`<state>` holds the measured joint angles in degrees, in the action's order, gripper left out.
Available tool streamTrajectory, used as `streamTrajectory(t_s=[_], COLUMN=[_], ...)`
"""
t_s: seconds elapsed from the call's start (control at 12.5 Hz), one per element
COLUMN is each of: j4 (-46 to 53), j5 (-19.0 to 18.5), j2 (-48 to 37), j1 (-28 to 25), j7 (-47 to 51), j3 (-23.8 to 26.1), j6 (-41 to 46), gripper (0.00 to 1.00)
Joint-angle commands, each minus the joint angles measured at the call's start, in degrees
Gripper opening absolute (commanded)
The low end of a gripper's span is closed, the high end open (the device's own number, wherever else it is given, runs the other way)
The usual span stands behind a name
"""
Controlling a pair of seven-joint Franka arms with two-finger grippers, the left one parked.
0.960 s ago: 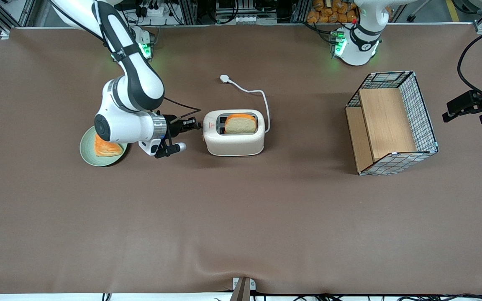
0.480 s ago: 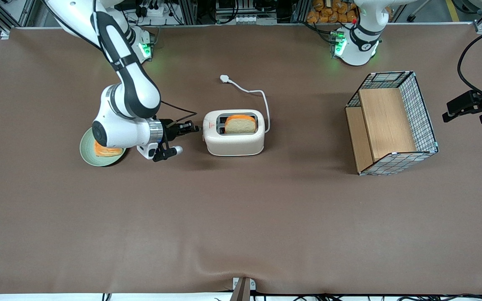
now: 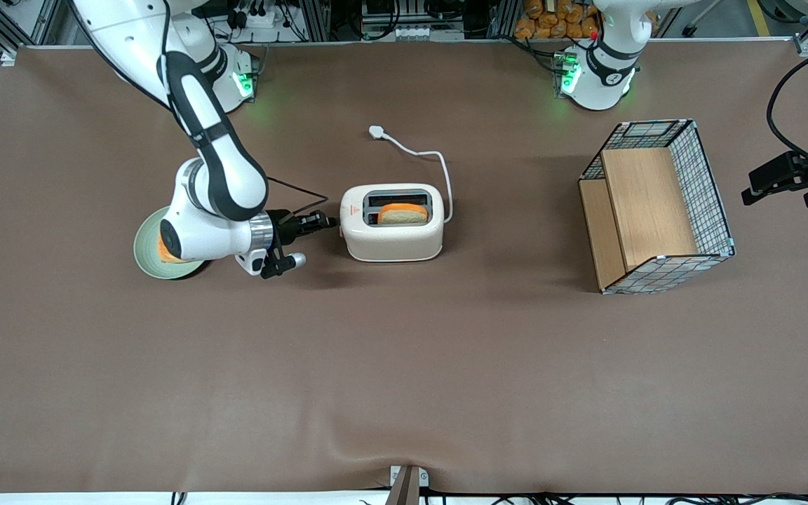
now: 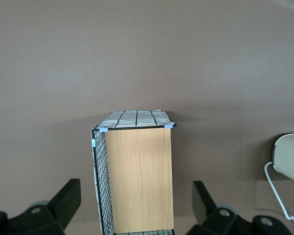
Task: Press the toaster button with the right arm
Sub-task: 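Press the toaster's side lever down with the right gripper, then lift the right gripper off the lever and pull it back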
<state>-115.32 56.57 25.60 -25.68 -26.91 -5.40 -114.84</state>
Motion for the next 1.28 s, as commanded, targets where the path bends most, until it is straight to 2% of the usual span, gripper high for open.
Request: streamTrajectory(t_s=[0.0,0.32,0.8,1.04,1.2], j4=[-0.43,-0.34,0.62,5.27,8.52], j5=[4.24,7.14,8.2,7.07,3.13], j2=[3.04,5.42,5.43,5.08,4.99], j1=[0.63,1.07,2.65,6.16,7.74], j7=[-5.6,-10.0,-10.8,-7.04,-4.48], j3=[0.57,0.57,0.48,0.13,0.13], j6=[-0.39,-0.48,1.01,9.61,11.21], gripper=[0.0,0.0,0.0,0.0,0.0])
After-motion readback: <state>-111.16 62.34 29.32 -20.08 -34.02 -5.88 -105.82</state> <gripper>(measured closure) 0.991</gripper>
